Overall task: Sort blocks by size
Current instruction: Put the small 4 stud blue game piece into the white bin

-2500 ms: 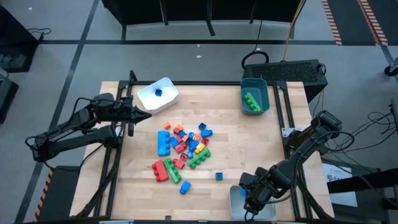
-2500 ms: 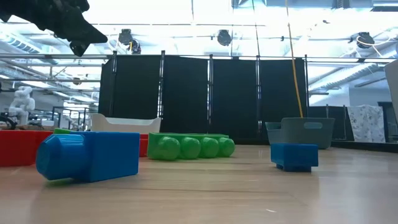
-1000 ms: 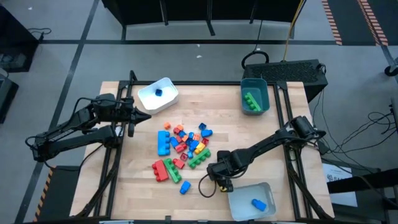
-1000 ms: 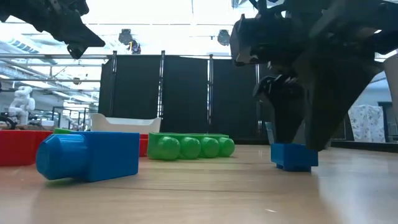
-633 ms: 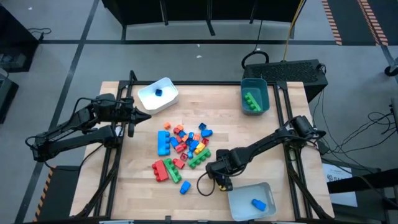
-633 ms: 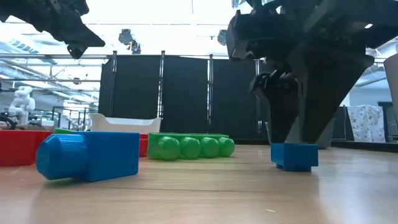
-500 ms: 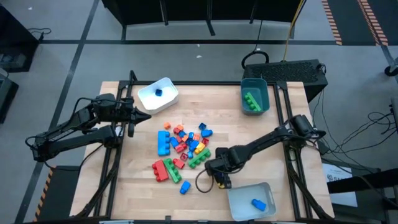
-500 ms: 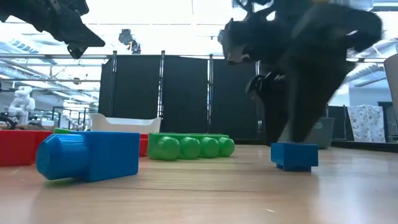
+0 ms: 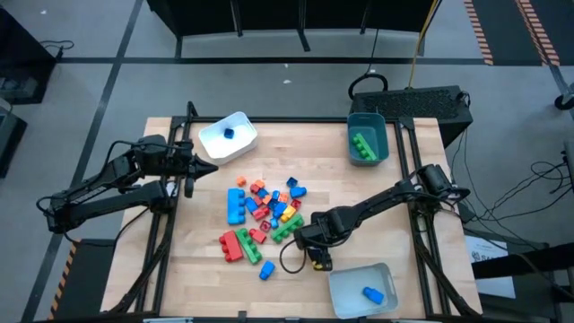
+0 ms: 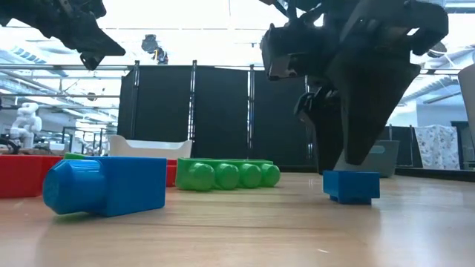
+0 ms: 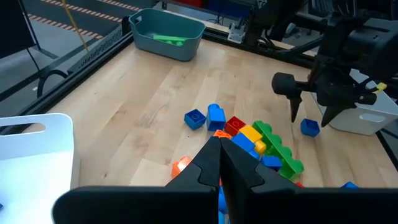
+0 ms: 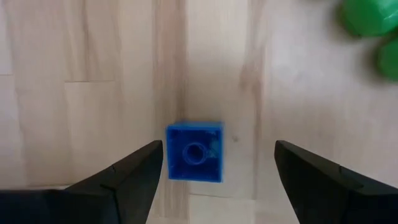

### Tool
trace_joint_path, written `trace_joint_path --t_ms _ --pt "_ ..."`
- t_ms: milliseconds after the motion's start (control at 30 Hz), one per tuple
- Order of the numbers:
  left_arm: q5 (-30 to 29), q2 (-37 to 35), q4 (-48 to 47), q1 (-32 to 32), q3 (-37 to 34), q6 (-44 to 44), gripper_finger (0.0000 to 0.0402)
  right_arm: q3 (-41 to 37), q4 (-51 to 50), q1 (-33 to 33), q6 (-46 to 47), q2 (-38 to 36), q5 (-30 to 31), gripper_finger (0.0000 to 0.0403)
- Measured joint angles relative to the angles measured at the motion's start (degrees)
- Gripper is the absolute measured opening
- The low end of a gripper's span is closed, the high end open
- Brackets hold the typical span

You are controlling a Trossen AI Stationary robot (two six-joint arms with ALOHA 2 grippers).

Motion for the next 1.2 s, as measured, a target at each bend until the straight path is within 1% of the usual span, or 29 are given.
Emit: trace_joint_path --t_ms 333,567,733,800,900,967,1100,1200 --pt "0.0 0.0 0.0 0.0 0.0 1.1 0.0011 0.0 0.4 0.2 -0.2 0.1 0.0 0.0295" --pt "0.0 0.0 0.0 0.0 0.0 1.2 0.0011 0.1 1.2 0.1 -2.0 3.3 -1.2 0.0295" --pt "0.0 0.0 0.0 0.0 0.0 1.3 0.0011 0.1 1.2 -0.4 -2.2 3.9 -0.7 0.0288" --pt "0.0 0.0 0.0 0.0 0.0 1.3 0.0011 0.1 1.2 -0.6 -2.1 3.9 -0.1 0.0273" --pt "0.0 0.0 0.0 0.0 0.0 1.3 0.0011 0.1 1.0 -0.9 -3.1 4.0 0.0 0.0234" --pt "0.0 0.0 0.0 0.0 0.0 1.3 0.0011 0.1 0.8 -1.0 -3.6 4.0 0.4 0.0197" --pt "0.0 0.0 0.0 0.0 0.0 1.3 0.0011 0.1 0.7 -1.6 -5.8 4.0 1.0 0.0106" --pt "0.0 0.0 0.0 0.0 0.0 1.3 0.0011 1.4 -0.4 -2.6 -8.3 4.1 1.7 0.0104"
